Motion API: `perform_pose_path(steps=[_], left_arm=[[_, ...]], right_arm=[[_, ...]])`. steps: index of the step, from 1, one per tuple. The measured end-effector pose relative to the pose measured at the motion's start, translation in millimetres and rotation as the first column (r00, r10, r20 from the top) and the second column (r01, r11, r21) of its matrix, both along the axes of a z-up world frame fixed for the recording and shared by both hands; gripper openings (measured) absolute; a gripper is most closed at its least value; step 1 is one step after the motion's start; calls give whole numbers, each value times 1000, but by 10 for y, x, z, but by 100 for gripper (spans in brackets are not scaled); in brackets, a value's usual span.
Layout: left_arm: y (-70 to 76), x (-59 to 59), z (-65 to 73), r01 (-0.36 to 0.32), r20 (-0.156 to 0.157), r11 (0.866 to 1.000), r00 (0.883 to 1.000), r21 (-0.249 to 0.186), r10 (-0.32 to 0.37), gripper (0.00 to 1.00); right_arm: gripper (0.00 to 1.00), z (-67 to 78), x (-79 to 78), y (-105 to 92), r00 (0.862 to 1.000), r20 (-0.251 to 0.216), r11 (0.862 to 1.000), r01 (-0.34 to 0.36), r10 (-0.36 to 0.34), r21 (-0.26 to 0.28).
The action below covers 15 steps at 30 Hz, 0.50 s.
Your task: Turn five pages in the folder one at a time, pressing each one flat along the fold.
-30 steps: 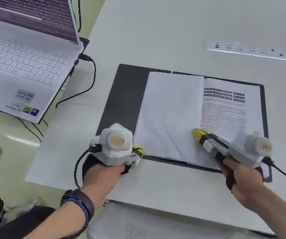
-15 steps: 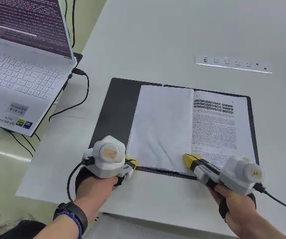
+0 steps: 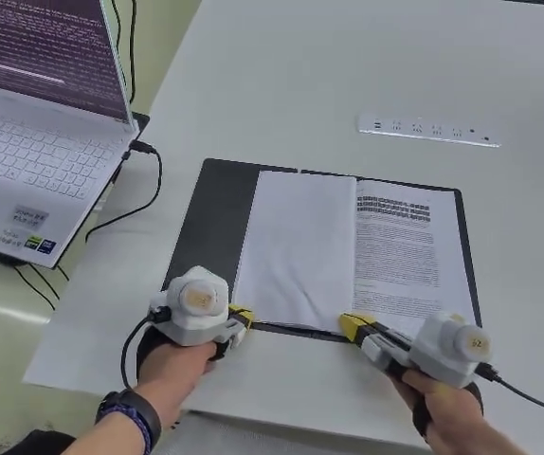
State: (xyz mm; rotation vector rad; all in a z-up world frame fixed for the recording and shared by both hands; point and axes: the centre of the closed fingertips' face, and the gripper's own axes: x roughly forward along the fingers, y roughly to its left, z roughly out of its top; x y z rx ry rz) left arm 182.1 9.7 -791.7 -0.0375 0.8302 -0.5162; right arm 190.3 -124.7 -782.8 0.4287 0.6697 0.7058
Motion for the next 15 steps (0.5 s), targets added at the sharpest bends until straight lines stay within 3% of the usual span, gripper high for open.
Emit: perform_pose_path(steps=[4, 9, 11, 15], left_arm=[[-3, 4, -6, 6, 3, 1000, 1000, 19, -6, 0], [1, 20, -2, -12, -37, 1000, 999, 9, 13, 0], [-13, 5, -1, 30, -26, 999, 999, 44, -29, 0], [-84, -27, 15, 60, -46, 996, 997, 66, -57, 5]], right_arm=[[0, 10, -2, 7, 1000, -9, 1000, 7, -7, -5], [0, 23, -34, 11, 999, -12, 999, -32, 32, -31], [0, 32, -41, 12, 999, -17, 999, -35, 35, -33], [2, 74, -55, 6, 997, -13, 996, -73, 72, -57]])
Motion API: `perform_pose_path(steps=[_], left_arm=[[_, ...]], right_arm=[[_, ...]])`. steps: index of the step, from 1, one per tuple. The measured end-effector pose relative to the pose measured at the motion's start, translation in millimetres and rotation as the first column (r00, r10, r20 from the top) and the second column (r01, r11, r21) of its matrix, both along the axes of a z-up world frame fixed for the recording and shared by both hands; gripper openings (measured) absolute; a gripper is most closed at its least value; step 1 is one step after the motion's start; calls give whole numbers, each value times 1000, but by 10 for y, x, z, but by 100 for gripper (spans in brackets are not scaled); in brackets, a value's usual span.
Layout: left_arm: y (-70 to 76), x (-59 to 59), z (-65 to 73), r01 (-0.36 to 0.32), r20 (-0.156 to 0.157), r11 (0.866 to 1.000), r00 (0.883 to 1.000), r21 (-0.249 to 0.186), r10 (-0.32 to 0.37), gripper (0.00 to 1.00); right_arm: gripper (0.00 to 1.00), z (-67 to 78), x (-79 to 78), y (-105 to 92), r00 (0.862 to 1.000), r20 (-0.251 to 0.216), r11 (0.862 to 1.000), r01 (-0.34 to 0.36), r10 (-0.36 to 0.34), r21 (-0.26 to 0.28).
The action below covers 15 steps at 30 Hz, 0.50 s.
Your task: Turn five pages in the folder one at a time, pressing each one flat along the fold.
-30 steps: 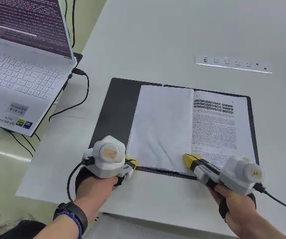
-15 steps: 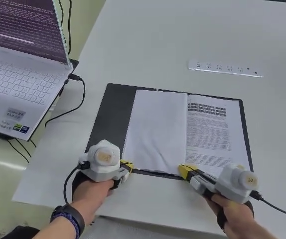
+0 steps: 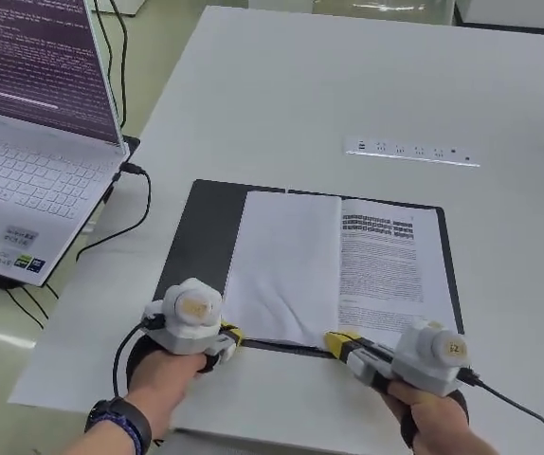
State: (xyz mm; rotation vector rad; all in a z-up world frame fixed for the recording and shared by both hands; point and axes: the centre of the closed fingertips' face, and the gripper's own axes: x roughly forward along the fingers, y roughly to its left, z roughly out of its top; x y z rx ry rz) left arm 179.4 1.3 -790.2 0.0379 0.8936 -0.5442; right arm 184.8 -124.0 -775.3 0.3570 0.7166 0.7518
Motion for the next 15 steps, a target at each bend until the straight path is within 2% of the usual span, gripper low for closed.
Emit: perform_pose_path(steps=[2, 4, 5, 7, 11, 12, 15], left_arm=[[-26, -17, 22, 10, -9, 1000, 1000, 24, -9, 8], [-53, -33, 42, 18, -24, 1000, 1000, 10, -18, 13], [-75, -28, 77, 13, -21, 1000, 1000, -5, -13, 17], [-92, -8, 144, 22, 9, 1000, 1000, 0, -22, 27], [-132, 35, 313, 12, 40, 1000, 999, -27, -11, 35], [-134, 66, 388, 7, 64, 1000, 998, -30, -5, 38], [-128, 87, 527, 9, 96, 999, 995, -33, -5, 42]], right_arm=[[10, 36, 16, -40, 1000, 1, 1000, -11, 11, -5], [19, 83, 21, -95, 1000, 10, 1000, -23, 23, -22], [21, 110, 22, -150, 1000, 13, 999, -27, 28, -28], [25, 161, 21, -251, 999, 31, 999, -30, 31, -43], [31, 234, 13, -466, 999, 49, 998, -17, 20, -66], [32, 263, 14, -544, 998, 55, 998, -5, 9, -67], [35, 300, 2, -730, 997, 74, 996, 14, -7, -92]])
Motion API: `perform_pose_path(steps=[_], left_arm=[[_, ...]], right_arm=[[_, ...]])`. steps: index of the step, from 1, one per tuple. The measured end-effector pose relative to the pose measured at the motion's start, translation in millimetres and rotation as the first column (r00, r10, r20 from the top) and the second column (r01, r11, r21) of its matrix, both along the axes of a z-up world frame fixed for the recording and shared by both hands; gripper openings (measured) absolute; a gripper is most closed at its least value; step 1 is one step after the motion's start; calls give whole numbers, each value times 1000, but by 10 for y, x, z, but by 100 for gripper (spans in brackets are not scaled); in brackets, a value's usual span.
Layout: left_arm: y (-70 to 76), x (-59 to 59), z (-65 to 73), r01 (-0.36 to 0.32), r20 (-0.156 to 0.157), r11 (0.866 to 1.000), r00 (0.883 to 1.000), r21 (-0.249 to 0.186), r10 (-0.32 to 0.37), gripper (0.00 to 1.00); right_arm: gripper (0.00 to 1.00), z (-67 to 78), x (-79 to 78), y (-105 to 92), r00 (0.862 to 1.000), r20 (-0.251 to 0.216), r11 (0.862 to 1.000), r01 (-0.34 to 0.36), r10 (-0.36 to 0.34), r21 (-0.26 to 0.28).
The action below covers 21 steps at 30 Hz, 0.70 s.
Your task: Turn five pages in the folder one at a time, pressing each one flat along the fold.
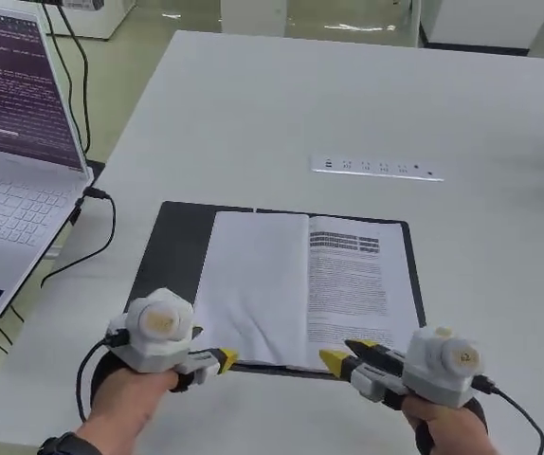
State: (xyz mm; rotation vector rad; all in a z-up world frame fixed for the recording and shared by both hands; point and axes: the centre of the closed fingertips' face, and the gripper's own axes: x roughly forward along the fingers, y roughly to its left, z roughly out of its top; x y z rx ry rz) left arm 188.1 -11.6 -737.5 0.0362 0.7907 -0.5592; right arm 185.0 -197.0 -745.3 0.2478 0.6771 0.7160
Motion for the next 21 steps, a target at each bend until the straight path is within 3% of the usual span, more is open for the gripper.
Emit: perform_pose_path(steps=[5, 12, 16, 21], left_arm=[[80, 18, 177, -1, 44, 1000, 999, 12, 0, 46], [218, -26, 380, 5, 76, 1000, 997, 16, -6, 50], [252, -50, 492, 7, 95, 1000, 995, 20, -9, 54], [296, -74, 646, 3, 121, 1000, 993, 11, -4, 58]], right_arm=[[38, 32, -57, -251, 999, 13, 999, 33, -33, -21], [44, 153, -87, -470, 997, 41, 997, 71, -71, -22], [46, 296, -48, -598, 989, 61, 991, 135, -136, 21], [53, 443, -43, -626, 986, 88, 989, 141, -144, 38]])
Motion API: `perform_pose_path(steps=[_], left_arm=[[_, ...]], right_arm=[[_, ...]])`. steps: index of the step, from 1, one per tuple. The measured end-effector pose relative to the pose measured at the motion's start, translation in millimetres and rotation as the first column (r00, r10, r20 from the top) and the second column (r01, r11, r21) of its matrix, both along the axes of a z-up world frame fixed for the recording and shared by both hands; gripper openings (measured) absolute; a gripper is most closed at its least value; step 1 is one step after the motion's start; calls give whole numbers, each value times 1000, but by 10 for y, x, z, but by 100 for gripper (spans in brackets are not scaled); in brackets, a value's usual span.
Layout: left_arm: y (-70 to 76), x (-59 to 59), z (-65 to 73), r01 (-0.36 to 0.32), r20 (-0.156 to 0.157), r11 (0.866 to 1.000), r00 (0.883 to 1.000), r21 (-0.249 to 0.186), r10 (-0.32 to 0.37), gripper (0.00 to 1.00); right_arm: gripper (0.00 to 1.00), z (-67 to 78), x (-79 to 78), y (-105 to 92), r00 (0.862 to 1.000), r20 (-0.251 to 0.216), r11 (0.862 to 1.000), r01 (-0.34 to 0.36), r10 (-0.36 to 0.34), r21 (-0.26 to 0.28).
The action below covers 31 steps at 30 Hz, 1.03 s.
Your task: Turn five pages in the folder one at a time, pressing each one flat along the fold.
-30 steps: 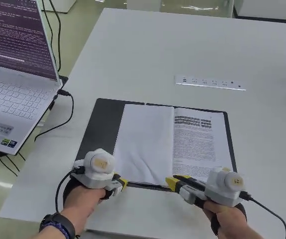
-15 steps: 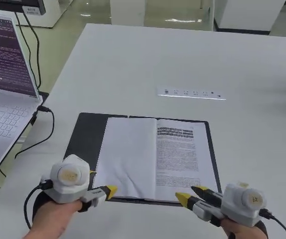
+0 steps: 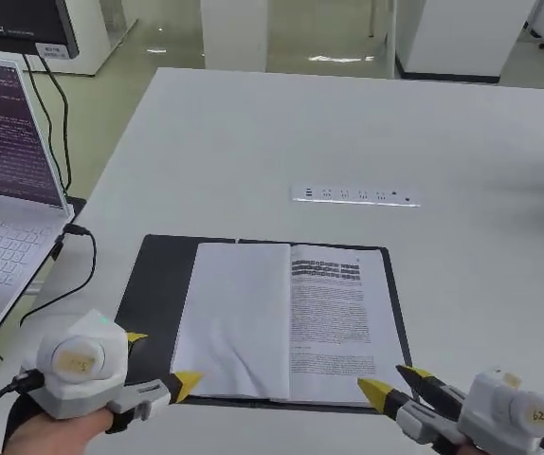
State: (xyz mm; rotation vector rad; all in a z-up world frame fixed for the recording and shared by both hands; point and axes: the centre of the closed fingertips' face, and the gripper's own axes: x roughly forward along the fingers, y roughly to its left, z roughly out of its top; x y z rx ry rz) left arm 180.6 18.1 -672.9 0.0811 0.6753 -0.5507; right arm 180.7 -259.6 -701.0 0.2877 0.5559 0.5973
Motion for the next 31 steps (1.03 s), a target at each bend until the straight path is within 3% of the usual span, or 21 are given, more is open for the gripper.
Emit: perform_pose_path(steps=[12, 18, 31], left_arm=[[95, -94, 253, -20, 55, 999, 998, -49, 23, 64], [95, -182, 284, -26, 71, 998, 997, -59, 30, 68], [58, -259, 332, -27, 104, 998, 994, -55, 33, 73]], right_arm=[[62, 257, -115, -6, 997, 70, 999, -38, 40, -30], [64, 271, -216, -22, 995, 70, 994, -69, 75, -82], [68, 301, -278, -55, 994, 80, 994, -63, 70, -89]])
